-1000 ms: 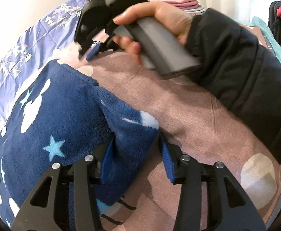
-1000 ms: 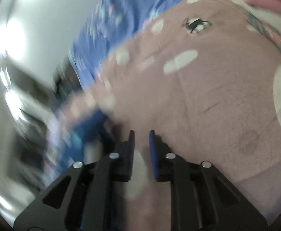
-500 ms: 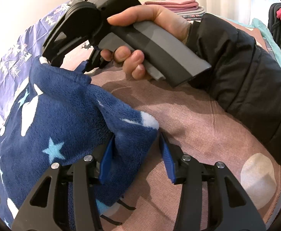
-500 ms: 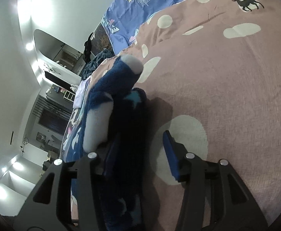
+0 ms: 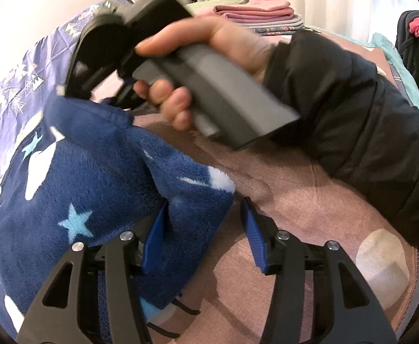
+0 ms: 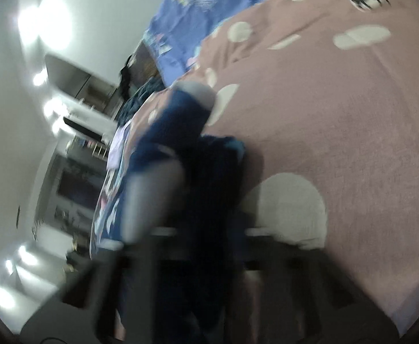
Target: Fold small clothes
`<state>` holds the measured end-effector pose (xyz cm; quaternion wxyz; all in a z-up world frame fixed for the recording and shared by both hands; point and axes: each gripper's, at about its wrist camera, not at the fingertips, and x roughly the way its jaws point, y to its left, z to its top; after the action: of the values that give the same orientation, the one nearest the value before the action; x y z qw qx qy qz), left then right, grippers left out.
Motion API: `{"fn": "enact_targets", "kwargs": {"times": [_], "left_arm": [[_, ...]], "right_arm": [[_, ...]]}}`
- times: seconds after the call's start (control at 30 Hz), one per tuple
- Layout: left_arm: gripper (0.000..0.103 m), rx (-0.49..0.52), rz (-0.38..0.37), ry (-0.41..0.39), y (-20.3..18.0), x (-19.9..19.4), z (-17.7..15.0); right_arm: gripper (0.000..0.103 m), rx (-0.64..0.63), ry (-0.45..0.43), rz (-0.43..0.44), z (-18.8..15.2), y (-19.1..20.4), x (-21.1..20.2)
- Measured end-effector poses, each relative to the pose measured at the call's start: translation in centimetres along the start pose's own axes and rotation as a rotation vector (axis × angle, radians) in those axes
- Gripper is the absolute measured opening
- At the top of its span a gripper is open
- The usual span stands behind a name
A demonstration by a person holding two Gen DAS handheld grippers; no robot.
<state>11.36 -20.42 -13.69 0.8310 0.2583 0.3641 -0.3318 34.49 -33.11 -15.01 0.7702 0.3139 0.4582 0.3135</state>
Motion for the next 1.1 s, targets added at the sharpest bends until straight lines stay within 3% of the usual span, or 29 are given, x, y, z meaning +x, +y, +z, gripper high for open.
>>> {"fn": "enact_targets", "kwargs": {"times": [0.13,0.2,0.27,0.33,0.4,0.43,0.5,0.53,0.6,0.67,0.73,0.77,0.9,1.0,1.1], "left_arm": [[0.05,0.016,0.0,-0.014,0.0,-0.2,-0.1],[0.049,0.023,-0.003,-0.008,-0.1,0.1,-0.2],[0.049,0.028,0.001,-0.002,-0.2,0.2,-0.2],[0.049,0.032,0.008,-0.004,-0.3,0.0,-0.1],[0.049,0.035,0.016,-0.004,-0.4,0.0,-0.1],[0.049,0.036,0.018,-0.003,-0.4,0.0,0.0],[0.049,0.039,0.022,-0.003,-0.5,0.0,0.2],[0.049,0.041,0.024,-0.004,-0.6,0.0,0.3],[0.049,0.048,0.03,-0.006,-1.2,0.3,0.6],[0.044,0.054,0.033,-0.008,-1.4,0.3,0.6],[0.032,0.072,0.074,-0.001,-1.7,0.5,0.6],[0.027,0.08,0.1,0.005,-1.8,0.7,0.8],[0.026,0.092,0.129,0.001,-2.4,0.3,0.9],[0.026,0.09,0.104,-0.011,-3.0,-1.4,0.3],[0.033,0.059,0.076,-0.037,-2.6,-4.5,-1.0]], "right_arm": [[0.009,-0.05,-0.124,-0.005,0.1,1.3,-2.1],[0.009,-0.077,-0.103,-0.098,0.4,0.4,-0.8],[0.01,-0.036,-0.076,-0.092,0.4,-0.7,-0.3],[0.019,-0.022,-0.126,-0.081,0.5,-0.3,-1.9],[0.036,-0.043,-0.212,-0.105,0.4,0.2,-4.2],[0.038,-0.047,-0.227,-0.089,0.4,0.3,-5.0],[0.038,-0.053,-0.236,0.055,0.2,0.5,-6.6],[0.037,-0.085,-0.222,0.143,0.0,1.1,-6.9],[0.037,-0.171,-0.162,0.214,-0.5,2.9,-6.0],[0.036,-0.232,-0.096,0.083,-1.1,3.7,-3.8],[0.002,-0.232,-0.049,-0.185,-1.4,2.2,-0.4],[0.0,-0.222,-0.049,-0.187,-1.5,1.4,0.0],[0.0,-0.185,-0.105,-0.059,-1.4,0.5,-1.9],[0.003,-0.179,-0.097,-0.029,-1.2,-0.2,-1.3],[0.005,-0.142,-0.1,0.032,-1.0,-1.0,-1.7]]}}
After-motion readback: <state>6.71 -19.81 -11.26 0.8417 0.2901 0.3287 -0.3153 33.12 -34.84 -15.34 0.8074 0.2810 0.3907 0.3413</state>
